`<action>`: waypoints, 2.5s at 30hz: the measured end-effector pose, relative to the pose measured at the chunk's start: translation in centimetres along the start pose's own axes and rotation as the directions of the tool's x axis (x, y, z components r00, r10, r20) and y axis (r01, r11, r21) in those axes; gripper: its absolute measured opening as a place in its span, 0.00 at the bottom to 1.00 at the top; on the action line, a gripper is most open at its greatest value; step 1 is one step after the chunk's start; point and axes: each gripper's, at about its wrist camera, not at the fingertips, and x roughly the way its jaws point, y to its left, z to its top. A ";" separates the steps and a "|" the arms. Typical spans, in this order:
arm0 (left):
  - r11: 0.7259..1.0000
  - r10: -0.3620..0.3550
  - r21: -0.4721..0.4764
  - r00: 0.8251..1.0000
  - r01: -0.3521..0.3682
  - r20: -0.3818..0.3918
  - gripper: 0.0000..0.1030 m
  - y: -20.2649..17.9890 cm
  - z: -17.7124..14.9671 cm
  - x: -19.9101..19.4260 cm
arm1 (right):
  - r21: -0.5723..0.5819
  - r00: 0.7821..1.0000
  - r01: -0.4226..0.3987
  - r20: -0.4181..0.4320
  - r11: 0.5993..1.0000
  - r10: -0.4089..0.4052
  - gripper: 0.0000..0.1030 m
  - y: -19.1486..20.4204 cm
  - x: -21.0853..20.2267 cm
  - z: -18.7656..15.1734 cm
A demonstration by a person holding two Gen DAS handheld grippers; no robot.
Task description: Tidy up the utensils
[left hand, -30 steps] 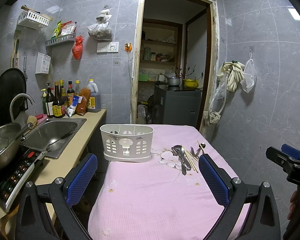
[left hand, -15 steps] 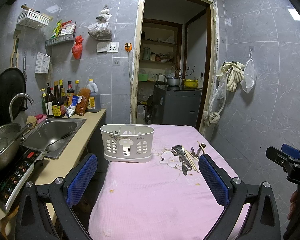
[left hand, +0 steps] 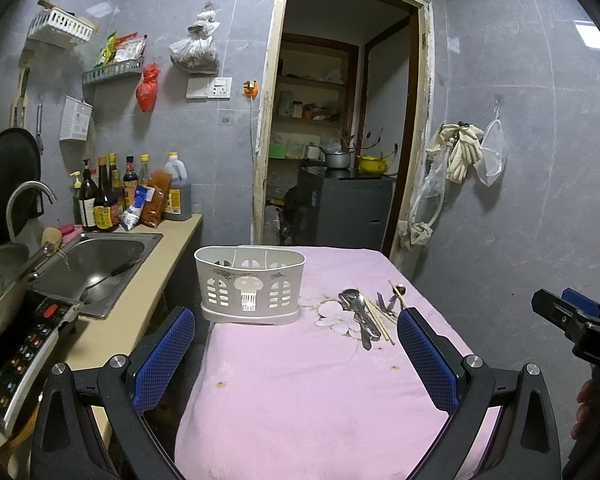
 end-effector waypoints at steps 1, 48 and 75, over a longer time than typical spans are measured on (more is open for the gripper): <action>1.000 -0.008 0.002 1.000 0.008 0.003 0.99 0.2 0.1 0.2 | 0.002 1.000 0.005 0.005 1.000 -0.005 0.99 0.2 0.0 0.0; 0.997 0.065 0.058 0.950 -0.049 -0.304 0.86 -11.9 -0.1 36.0 | 0.049 0.945 -0.209 -0.247 0.977 0.215 0.79 -14.1 39.0 2.4; 0.992 -0.038 -0.115 0.782 -0.043 -0.622 0.31 -9.4 -2.8 44.0 | 0.047 0.769 -0.294 -0.582 0.955 0.266 0.23 -8.6 52.3 -0.5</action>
